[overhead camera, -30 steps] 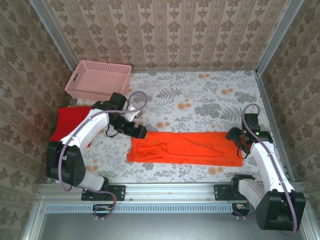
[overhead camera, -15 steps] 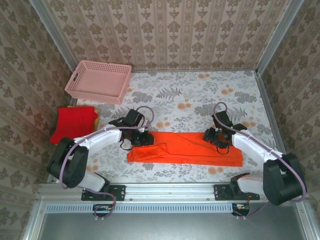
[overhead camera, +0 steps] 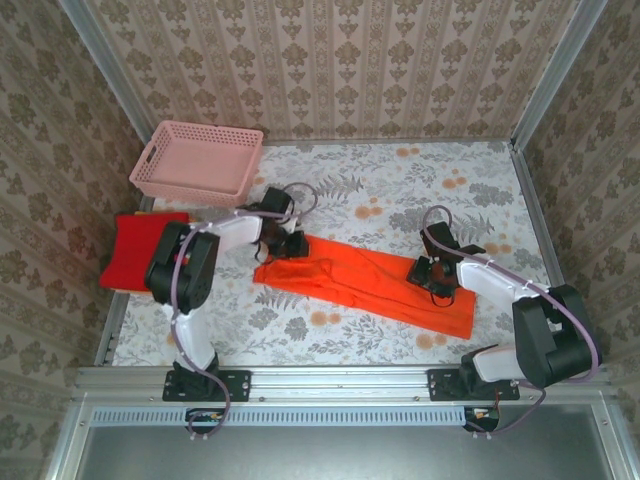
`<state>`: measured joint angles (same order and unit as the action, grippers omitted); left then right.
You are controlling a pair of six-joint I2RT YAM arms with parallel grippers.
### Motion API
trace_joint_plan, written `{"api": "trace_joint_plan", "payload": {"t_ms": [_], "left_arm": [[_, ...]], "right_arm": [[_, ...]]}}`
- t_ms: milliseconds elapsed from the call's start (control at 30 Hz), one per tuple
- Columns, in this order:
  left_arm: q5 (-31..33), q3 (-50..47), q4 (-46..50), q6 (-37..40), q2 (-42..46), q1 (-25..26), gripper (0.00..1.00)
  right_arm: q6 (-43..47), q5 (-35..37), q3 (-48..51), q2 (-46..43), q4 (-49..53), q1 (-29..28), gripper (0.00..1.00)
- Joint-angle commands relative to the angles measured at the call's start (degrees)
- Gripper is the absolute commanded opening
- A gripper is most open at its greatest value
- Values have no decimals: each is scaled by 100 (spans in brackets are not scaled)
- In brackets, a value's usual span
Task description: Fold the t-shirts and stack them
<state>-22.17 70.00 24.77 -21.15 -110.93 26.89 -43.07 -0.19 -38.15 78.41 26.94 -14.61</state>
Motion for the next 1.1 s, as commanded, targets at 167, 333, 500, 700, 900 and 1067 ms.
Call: {"api": "trace_joint_plan", "payload": {"t_ms": [167,333,500,700,900,1067], "left_arm": [[543,2376,1407,1058,-1529,-49,20],[464,3636,1906,1230,-2282,-203,23],[411,4621,2189,1279,-2956,-251,24],[136,5987,2659,1293,-3712,-290,29],[-567,6123,2356,1077,-3185,-251,46],[-256,5532,2076,1095,-2116,-288,70]], "right_arm": [[307,-136,157,34,327,-52,53],[355,68,149,-55,854,-504,53],[67,128,232,-253,1018,-991,53],[-342,-263,305,-117,506,-1606,54],[-34,294,-166,-318,628,-1887,67],[309,1003,-398,-679,29,-1846,77]]}}
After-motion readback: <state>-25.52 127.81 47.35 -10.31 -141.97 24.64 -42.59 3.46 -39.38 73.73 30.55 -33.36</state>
